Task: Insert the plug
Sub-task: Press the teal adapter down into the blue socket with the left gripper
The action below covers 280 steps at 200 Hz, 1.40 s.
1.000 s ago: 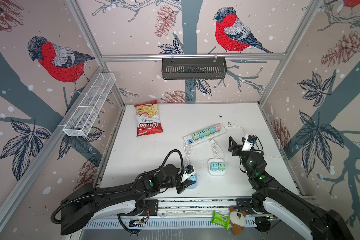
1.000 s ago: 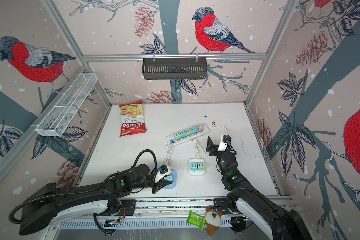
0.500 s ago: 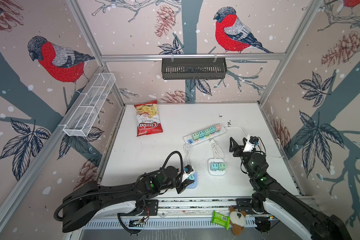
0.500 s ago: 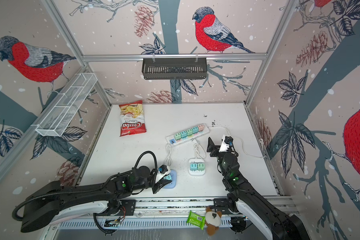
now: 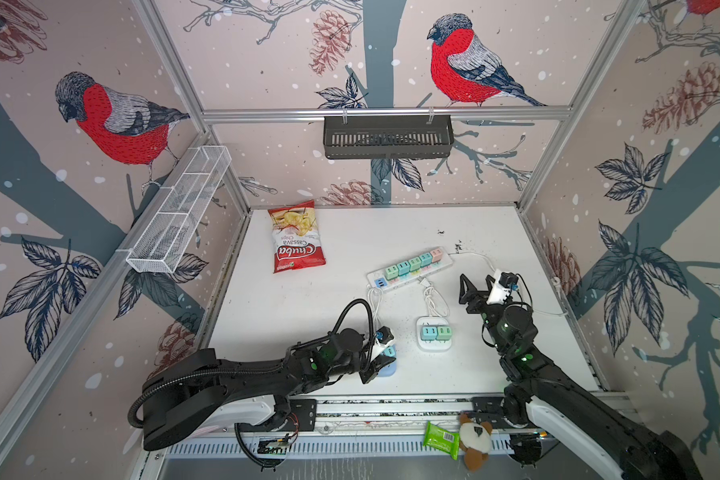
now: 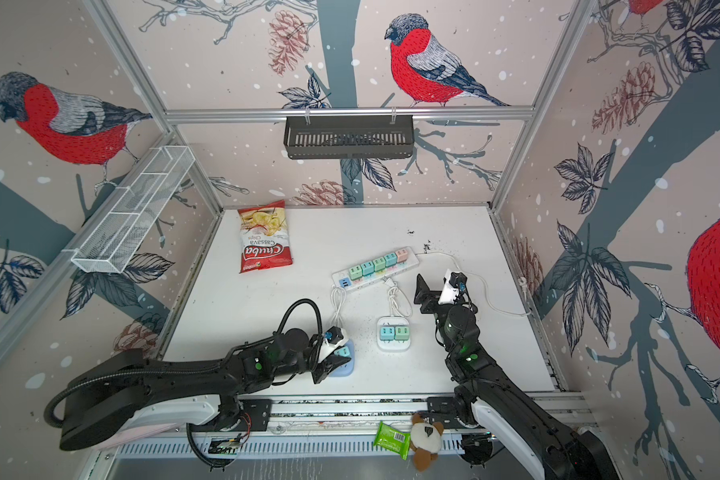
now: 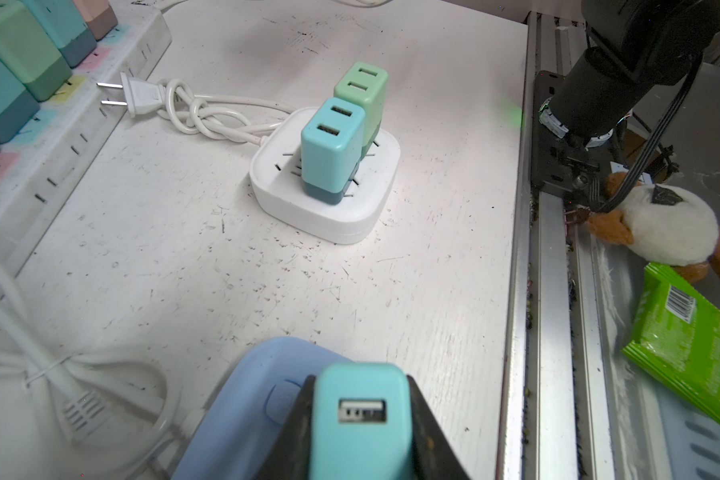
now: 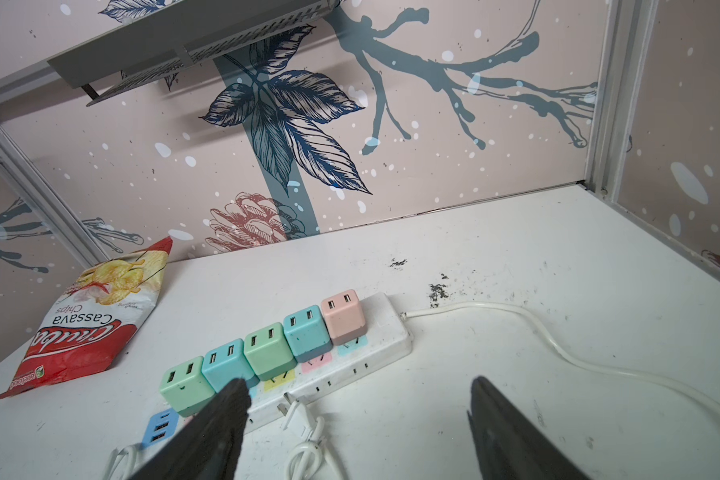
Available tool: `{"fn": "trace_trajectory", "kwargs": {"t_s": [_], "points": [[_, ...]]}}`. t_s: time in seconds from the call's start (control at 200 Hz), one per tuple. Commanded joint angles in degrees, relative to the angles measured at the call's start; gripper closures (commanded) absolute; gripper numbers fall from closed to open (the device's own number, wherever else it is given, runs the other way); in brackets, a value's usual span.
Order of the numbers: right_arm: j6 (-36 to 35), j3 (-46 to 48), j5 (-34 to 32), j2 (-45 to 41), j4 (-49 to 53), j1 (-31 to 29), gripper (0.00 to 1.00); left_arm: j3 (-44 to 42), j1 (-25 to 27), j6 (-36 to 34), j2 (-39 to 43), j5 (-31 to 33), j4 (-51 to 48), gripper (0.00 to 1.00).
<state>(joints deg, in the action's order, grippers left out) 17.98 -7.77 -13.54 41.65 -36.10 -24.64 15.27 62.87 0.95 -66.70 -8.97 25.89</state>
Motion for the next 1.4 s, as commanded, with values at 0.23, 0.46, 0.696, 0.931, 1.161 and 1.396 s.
{"fn": "trace_trajectory", "kwargs": {"t_s": [0.23, 0.46, 0.696, 0.931, 1.161, 1.396], "points": [[0.45, 0.19, 0.62, -0.23, -1.43, 0.31, 0.16, 2.53, -0.12, -3.19, -4.98, 0.63, 1.87, 1.00], [0.47, 0.29, 0.79, -0.60, -1.34, 0.50, 0.16, 7.48, -3.29, -4.47, -13.76, -3.07, 2.36, 1.00], [0.56, 0.54, 1.10, -1.06, -1.39, 0.76, 0.16, 7.63, -3.55, -4.91, -13.17, -3.25, 0.65, 1.00], [0.66, 0.52, 1.32, -1.20, -1.17, 1.09, 0.16, 4.24, -1.79, -4.47, -5.26, -2.19, -1.09, 1.00], [0.80, 0.54, 1.59, -0.96, -1.48, 1.17, 0.16, 2.28, -1.35, -3.85, -5.32, -2.71, 1.32, 1.00], [0.83, 0.40, 1.75, -0.48, -1.77, 1.31, 0.15, 2.56, -1.35, -4.38, -8.41, -3.82, 4.79, 1.00]]}}
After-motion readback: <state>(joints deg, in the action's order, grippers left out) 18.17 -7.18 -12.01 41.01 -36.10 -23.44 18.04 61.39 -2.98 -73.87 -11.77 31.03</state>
